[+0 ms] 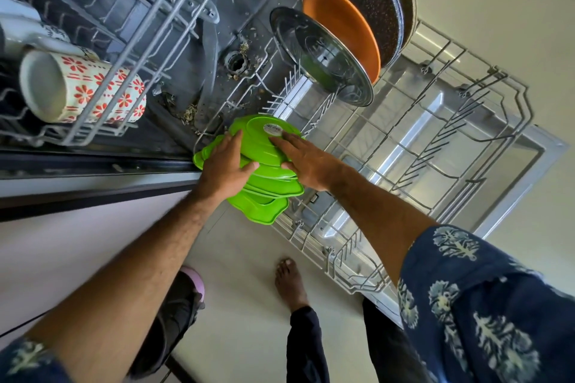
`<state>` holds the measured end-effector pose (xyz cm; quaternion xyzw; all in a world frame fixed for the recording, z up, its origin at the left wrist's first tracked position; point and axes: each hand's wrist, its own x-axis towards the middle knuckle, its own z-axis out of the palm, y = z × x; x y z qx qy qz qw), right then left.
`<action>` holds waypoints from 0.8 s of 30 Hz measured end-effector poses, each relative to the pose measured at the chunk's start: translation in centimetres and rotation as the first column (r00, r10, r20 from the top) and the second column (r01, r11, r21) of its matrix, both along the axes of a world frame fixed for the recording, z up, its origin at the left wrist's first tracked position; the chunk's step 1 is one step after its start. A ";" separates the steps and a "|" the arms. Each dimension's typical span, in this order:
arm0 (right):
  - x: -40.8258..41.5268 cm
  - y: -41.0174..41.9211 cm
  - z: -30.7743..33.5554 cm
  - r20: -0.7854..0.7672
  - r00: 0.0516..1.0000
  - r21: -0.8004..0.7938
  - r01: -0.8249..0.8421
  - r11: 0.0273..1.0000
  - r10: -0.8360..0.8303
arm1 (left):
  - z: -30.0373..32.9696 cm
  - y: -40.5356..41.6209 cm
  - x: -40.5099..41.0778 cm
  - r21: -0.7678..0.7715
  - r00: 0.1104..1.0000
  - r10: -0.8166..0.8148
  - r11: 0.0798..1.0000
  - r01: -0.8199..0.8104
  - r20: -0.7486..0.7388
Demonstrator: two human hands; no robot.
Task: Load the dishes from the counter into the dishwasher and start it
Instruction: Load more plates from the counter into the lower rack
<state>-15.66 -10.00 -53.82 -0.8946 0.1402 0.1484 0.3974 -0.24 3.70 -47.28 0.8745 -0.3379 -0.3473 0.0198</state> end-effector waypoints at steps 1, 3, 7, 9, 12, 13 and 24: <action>-0.1 0.1 0.0 -0.017 1.000 -0.028 0.003 1.000 -0.003 | 0.2 0.2 -0.1 0.005 1.000 -0.027 1.000 0.027 -0.002; -0.4 0.2 0.3 -0.066 0.998 -0.084 -0.002 0.996 -0.003 | 0.8 0.7 -0.4 0.005 0.997 -0.073 0.997 0.073 -0.012; -0.1 0.3 1.7 -0.172 0.985 -0.159 -0.054 0.986 0.026 | 1.5 1.4 -1.0 -0.005 0.990 -0.142 0.990 0.142 -0.014; -0.2 0.0 2.3 -0.209 0.977 -0.175 -0.070 0.982 0.033 | 1.9 1.8 -1.7 0.038 0.982 -0.187 0.982 0.186 0.034; -1.3 -0.2 3.8 -0.204 0.977 -0.190 -0.108 0.976 0.069 | 3.4 2.2 -3.4 0.123 0.949 -0.268 0.961 0.249 0.169; -2.1 -0.1 4.8 -0.181 0.978 -0.223 -0.139 0.965 0.099 | 4.3 2.4 -4.2 0.122 0.932 -0.287 0.956 0.265 0.221; -8.4 3.5 26.5 -0.057 0.951 -0.376 -0.301 0.876 0.303 | 23.8 8.4 -14.5 0.106 0.875 -0.239 0.971 0.215 0.421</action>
